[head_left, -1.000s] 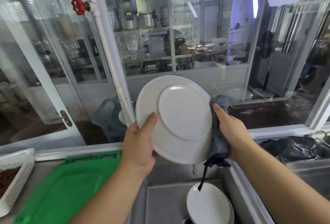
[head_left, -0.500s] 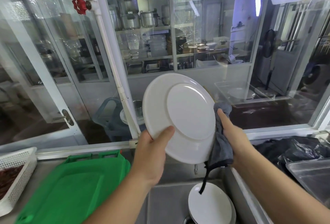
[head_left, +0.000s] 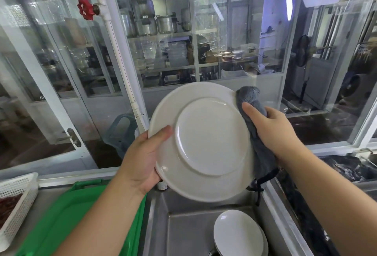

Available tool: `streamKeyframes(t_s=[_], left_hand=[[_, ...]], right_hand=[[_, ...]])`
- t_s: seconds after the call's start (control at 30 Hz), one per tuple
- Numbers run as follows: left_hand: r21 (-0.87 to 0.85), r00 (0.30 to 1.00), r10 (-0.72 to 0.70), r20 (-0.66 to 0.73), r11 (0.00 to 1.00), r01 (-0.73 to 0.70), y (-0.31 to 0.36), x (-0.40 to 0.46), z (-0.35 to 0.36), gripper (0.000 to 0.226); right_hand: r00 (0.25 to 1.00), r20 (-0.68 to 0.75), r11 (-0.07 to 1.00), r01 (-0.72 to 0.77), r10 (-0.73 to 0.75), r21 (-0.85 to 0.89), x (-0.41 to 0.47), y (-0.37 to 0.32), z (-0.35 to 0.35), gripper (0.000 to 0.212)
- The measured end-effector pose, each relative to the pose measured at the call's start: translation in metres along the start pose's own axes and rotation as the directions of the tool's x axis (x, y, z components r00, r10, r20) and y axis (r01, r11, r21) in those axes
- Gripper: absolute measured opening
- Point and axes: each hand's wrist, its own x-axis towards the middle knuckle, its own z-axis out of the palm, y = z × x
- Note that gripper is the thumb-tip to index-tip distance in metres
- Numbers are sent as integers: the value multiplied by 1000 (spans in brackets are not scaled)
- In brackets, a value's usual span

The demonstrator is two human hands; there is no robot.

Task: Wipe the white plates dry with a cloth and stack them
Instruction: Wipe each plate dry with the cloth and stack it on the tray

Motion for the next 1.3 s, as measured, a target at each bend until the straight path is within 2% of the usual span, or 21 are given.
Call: streamKeyframes(t_s=[0.1,0.17,0.27,0.43,0.5,0.6,0.67,0.73,0.8,0.9,1.0,1.07,1.2,1.3], left_hand=[[-7,999,22,-30,1000,-23,-6,-6,8,20],[-19,998,33,-49,999,-34,-11,-9,12,20],[-36,993,73,-88,996,-76,-17,-12,17,22],[16,968,185,-166,983,-185,-35,-19,34,18],[63,953,249,-174,968,-242,-45,-24,41,18],[232,898,398,-187,906,-353,-57,-33,52,19],[334,867,458,-195,863,-380,-66,-38,58,18],[350,875,445,-192,864,-362,-74,-40,59,21],[328,914,373,-158,893,-308,-75,-40,55,24],[180,987,152,-60,974,-139,-63,-32,44,27],[68,999,-19,38,998,16,-44,-23,33,16],[55,999,-36,40,998,34,-39,-20,30,18],[30,997,54,-46,998,-53,-44,-19,31,27],[-9,993,87,-79,996,-88,-49,-19,32,29]], right_hand=[[997,-74,997,-28,23,-67,-3,8,6,58],[993,-100,997,-66,62,-40,-6,13,10,55],[980,-115,986,-157,163,65,-15,25,18,54],[932,-94,902,-308,349,303,-36,45,42,81],[908,-72,851,-357,413,385,-43,51,52,85],[876,-10,782,-425,482,456,-50,61,66,58],[844,32,711,-471,536,521,-55,67,74,48],[821,54,675,-502,568,541,-57,71,75,54],[826,60,682,-502,561,531,-57,73,71,66],[834,2,741,-491,552,457,-50,69,59,63],[870,-56,823,-440,490,359,-37,56,45,55],[893,-75,861,-402,444,311,-32,47,39,53],[916,-88,899,-359,391,251,-34,42,43,52],[947,-116,950,-287,300,121,-42,39,50,47]])
